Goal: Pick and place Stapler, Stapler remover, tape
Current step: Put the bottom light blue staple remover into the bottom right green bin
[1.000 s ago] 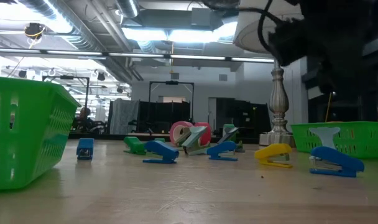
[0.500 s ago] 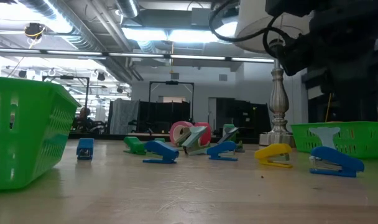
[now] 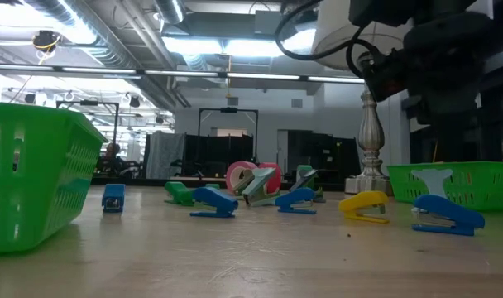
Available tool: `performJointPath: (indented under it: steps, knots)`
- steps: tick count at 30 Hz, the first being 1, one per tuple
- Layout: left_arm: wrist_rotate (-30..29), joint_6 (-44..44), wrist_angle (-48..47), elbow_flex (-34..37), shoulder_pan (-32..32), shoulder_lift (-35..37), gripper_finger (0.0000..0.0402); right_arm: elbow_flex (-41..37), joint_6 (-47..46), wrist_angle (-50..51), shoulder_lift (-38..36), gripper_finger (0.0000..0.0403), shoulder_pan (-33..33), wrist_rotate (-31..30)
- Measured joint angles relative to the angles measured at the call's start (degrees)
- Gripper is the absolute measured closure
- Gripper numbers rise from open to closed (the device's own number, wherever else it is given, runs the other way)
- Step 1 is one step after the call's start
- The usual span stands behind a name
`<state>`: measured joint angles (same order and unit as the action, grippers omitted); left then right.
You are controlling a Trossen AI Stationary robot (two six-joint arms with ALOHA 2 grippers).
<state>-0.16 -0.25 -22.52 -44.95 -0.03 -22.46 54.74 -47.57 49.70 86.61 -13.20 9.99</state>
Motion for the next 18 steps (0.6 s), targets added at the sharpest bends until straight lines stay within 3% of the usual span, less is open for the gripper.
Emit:
performJointPath:
  steps: [18]
  knots:
    - [0.00, 0.00, 0.00, 0.00, -0.01, -0.02, 0.0396, -0.02, 1.64, -1.57, 3.33, 0.0176, -1.70, -1.65]
